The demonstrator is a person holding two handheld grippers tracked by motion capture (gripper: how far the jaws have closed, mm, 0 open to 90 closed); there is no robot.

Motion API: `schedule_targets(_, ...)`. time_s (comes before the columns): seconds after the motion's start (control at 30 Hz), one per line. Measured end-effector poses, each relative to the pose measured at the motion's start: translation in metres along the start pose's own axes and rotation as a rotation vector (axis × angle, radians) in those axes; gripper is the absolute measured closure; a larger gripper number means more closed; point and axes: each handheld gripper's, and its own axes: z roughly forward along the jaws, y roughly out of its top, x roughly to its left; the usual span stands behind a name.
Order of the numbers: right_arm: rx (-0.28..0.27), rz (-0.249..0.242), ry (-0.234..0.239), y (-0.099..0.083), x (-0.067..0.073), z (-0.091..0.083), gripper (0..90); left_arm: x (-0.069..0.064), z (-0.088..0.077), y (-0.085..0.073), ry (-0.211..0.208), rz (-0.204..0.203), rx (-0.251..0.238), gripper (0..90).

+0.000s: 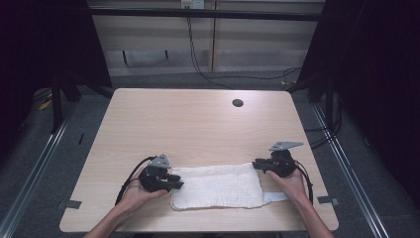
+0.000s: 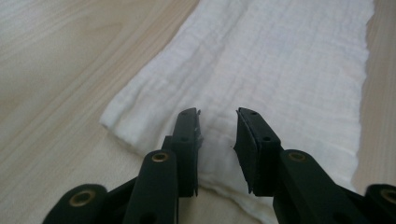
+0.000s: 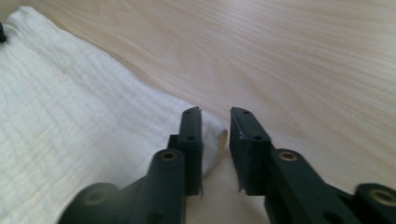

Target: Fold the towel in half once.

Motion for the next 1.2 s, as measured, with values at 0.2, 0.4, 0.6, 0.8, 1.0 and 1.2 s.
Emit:
schedule_targets(0.2,-0.08,-0.011,0.042,0.005,0.015,-0.02,60.7,0.01,-0.023,0.011,0.017,-0.032,-0.066,65.4)
schedule_targets(0.4,-0.063,-0.069,0.117,0.012,0.046,-0.017,61.5,0.024,-0.029,0.033,0.041,-0.045,-0.107,63.8)
schedule_targets(0.6,-0.047,-0.158,0.221,0.025,0.089,-0.002,62.1,0.033,-0.025,0.049,0.056,-0.032,-0.114,63.1)
schedule_targets(0.8,0.007,-0.242,0.315,0.03,0.134,0.025,63.2,0.039,-0.023,0.04,0.046,-0.066,-0.118,62.7)
schedule_targets(1.0,0.038,-0.297,0.382,0.037,0.171,0.052,58.6,0.044,-0.024,0.035,0.071,-0.073,-0.1,62.2)
schedule_targets(1.2,0.097,-0.359,0.451,0.041,0.202,0.078,64.4,0.046,-0.02,0.029,0.076,-0.064,-0.072,61.1)
